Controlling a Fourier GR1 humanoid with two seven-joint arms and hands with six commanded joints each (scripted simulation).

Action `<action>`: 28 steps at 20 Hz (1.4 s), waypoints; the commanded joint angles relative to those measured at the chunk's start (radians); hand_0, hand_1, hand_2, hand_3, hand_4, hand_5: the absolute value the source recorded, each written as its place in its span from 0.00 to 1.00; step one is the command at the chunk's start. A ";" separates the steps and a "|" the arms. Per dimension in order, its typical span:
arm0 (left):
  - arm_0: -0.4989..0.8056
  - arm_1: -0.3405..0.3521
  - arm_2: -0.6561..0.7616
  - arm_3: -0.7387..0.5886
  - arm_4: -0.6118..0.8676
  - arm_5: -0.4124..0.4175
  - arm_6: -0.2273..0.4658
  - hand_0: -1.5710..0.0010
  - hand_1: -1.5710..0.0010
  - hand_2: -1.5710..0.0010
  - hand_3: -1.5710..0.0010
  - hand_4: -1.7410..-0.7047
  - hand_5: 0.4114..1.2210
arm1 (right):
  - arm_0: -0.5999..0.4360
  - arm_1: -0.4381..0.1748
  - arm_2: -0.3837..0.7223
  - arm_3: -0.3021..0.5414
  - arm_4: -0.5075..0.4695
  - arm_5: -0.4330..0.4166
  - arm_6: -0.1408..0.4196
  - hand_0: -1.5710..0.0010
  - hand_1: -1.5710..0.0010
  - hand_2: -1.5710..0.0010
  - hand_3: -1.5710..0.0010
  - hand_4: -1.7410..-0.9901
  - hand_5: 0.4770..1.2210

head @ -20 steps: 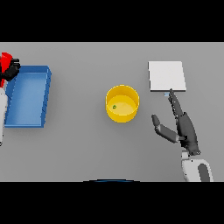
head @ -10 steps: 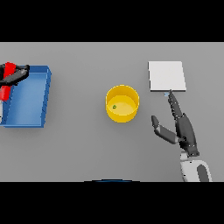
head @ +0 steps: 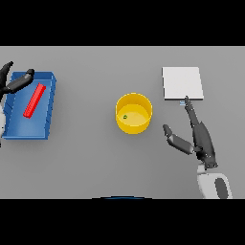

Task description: Pick up the red beaker and tilt it to pour out 1 green nut into yellow bowl. Pick up the yellow bowl and place it on the metallic measuring scale.

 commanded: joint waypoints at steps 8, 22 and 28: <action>0.012 -0.046 0.012 -0.041 0.037 0.025 -0.027 0.99 0.99 0.99 0.99 0.91 0.33 | -0.199 -0.217 0.145 0.051 0.253 0.147 0.028 1.00 1.00 1.00 1.00 0.81 0.21; 0.033 -0.039 0.024 -0.063 0.058 0.003 -0.024 1.00 1.00 1.00 1.00 0.90 0.35 | -0.585 -0.316 0.434 0.339 0.551 0.341 -0.139 1.00 1.00 1.00 1.00 0.78 0.22; 0.034 -0.033 0.024 -0.046 0.053 -0.001 -0.043 1.00 1.00 1.00 1.00 0.90 0.36 | -0.687 -0.274 0.519 0.453 0.596 0.427 -0.143 1.00 1.00 1.00 1.00 0.77 0.26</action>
